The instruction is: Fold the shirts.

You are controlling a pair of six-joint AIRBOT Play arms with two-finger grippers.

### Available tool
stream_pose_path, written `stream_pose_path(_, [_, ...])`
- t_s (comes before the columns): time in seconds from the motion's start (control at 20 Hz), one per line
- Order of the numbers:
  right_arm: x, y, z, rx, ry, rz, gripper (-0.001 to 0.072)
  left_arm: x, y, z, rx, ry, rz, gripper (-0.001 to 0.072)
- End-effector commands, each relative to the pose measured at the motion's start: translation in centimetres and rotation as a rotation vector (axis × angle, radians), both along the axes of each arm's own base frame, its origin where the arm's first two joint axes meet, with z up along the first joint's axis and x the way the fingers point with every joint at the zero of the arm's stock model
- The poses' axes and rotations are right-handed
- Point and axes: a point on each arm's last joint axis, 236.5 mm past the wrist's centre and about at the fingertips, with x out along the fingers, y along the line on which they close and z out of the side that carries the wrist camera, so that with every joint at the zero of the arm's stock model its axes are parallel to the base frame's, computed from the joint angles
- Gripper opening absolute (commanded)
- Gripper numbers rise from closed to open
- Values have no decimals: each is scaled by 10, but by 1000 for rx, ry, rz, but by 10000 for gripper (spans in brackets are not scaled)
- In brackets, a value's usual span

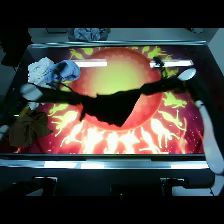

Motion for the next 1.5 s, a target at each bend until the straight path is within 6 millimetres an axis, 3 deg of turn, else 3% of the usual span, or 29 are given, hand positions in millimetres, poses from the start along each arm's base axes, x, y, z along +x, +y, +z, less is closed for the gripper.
stream_pose_path(0.0, [-12,-52,174,-128,-441,-74,41,8,70,169,-6,-386,180,28])
stream_pose_path(0.05, [-33,-65,220,-182,-553,-107,41,-6,86,216,-26,-491,218,28])
stream_pose_path(0.1, [-56,-74,255,-232,-642,-140,41,-23,98,254,-43,-576,247,28])
stream_pose_path(0.2, [-104,-83,307,-300,-773,-198,41,-60,109,301,-83,-685,284,28])
stream_pose_path(0.25, [-125,-83,325,-316,-823,-211,41,-75,109,314,-93,-721,282,27])
stream_pose_path(0.4, [-175,-107,355,-404,-882,-339,41,-113,118,341,-93,-806,303,27])
stream_pose_path(0.5, [-201,-128,351,-468,-833,-422,42,-129,130,350,-106,-827,361,28])
stream_pose_path(0.55, [-212,-131,338,-494,-777,-417,42,-133,131,348,-101,-818,363,28])
stream_pose_path(0.6, [-220,-129,318,-507,-690,-387,42,-133,130,338,-84,-780,358,28])
stream_pose_path(0.75, [-249,-124,204,-534,-206,-226,41,-111,130,270,-6,-570,344,28])
stream_pose_path(0.9, [-275,-120,81,-520,184,-97,40,-78,128,158,59,-304,333,29])
stream_pose_path(1.0, [-266,-111,6,-461,276,-82,40,-64,127,73,96,-127,329,28])
stream_pose_path(1.1, [-228,-107,-54,-407,240,-128,40,-39,127,11,108,-49,344,28])
stream_pose_path(1.2, [-180,-115,-93,-382,221,-213,41,-7,128,-35,119,-2,361,28])
stream_pose_path(1.3, [-119,-123,-109,-342,159,-311,41,25,127,-73,135,58,365,28])
stream_pose_path(1.45, [-42,-131,-108,-269,76,-418,42,68,121,-109,141,130,361,30])
